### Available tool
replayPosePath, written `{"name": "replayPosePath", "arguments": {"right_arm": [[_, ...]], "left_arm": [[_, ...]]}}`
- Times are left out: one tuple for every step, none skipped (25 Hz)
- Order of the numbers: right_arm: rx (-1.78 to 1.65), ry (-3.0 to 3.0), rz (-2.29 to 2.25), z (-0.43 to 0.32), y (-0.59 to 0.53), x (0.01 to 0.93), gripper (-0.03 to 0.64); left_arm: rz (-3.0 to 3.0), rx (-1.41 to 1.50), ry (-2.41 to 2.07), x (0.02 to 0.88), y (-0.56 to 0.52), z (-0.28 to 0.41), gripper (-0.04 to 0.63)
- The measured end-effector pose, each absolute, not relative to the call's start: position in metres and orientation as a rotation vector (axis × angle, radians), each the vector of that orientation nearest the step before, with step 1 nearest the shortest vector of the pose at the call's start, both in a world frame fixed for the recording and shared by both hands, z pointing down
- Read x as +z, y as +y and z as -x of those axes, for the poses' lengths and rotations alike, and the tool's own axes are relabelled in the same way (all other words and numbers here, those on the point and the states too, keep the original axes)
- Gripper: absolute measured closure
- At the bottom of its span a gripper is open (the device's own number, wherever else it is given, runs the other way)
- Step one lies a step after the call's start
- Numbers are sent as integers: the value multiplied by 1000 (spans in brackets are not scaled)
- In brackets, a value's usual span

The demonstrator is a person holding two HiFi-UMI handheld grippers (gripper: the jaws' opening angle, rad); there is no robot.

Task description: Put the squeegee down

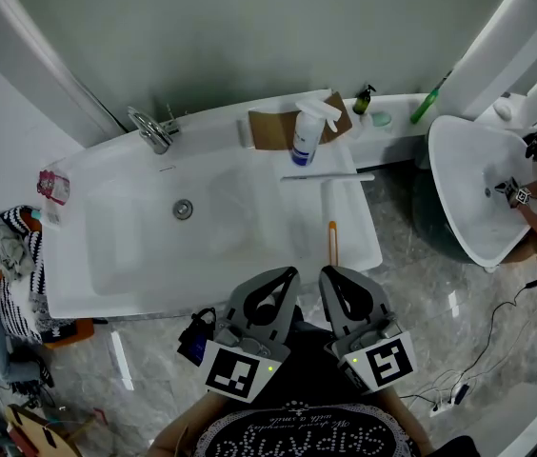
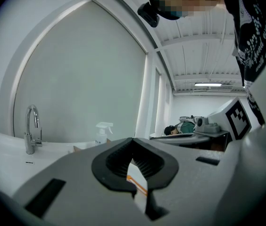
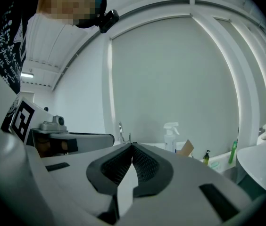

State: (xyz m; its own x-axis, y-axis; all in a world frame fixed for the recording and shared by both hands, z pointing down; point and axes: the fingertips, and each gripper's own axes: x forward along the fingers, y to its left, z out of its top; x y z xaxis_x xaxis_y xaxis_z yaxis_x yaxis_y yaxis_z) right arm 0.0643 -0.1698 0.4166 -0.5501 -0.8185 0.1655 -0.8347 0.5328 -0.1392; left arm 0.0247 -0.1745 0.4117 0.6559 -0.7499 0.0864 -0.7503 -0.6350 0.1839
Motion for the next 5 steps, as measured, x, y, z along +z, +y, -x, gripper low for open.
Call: {"name": "replayPosePath", "arguments": {"right_arm": [[309, -2680, -1446, -64, -170, 417, 598], [306, -2681, -1443, -63, -170, 417, 598], [305, -2682, -1441, -62, -170, 417, 598], [303, -2683, -1438, -62, -170, 417, 598], [301, -2684, -1436, -61, -170, 418, 598]], "left_arm": [[-2669, 2, -1223, 412, -174, -24, 591], [-2669, -1, -1223, 412, -174, -24, 591], [-2669, -4, -1222, 412, -175, -24, 591], [-2670, -5, -1222, 412, -175, -24, 591], [-2671, -6, -1223, 412, -175, -23, 591]]}}
